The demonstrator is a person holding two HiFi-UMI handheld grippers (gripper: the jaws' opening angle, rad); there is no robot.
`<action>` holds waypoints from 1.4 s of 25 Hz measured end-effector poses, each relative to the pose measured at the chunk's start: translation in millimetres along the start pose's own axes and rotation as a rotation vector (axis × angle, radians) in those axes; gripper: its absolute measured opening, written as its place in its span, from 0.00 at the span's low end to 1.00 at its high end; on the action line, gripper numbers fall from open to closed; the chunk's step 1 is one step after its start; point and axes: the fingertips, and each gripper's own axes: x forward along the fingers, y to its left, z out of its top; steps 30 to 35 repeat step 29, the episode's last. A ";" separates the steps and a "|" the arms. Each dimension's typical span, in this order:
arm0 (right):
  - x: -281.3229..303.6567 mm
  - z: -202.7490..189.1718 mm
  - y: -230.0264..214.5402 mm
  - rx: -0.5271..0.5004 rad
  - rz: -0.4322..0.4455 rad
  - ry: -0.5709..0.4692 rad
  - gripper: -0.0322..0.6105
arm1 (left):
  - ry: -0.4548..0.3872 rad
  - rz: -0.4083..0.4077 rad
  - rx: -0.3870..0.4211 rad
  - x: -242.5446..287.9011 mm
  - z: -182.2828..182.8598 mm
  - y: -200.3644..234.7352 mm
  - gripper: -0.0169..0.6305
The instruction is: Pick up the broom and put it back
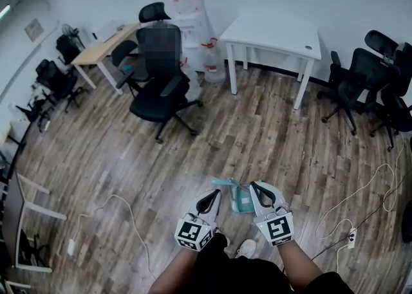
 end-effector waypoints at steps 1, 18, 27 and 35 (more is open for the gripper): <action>-1.0 2.1 -0.8 0.009 -0.004 -0.007 0.05 | -0.004 -0.001 0.006 -0.2 2.7 0.1 0.06; -7.7 25.5 -4.7 -0.043 -0.015 -0.022 0.05 | -0.053 -0.004 0.025 -7.8 23.8 -13.2 0.06; -7.2 31.6 -8.2 -0.039 -0.026 -0.029 0.05 | -0.061 -0.009 0.044 -3.1 25.6 -18.2 0.06; -6.2 33.3 -9.4 -0.037 -0.031 -0.034 0.05 | -0.059 -0.010 0.047 -1.5 24.5 -19.9 0.06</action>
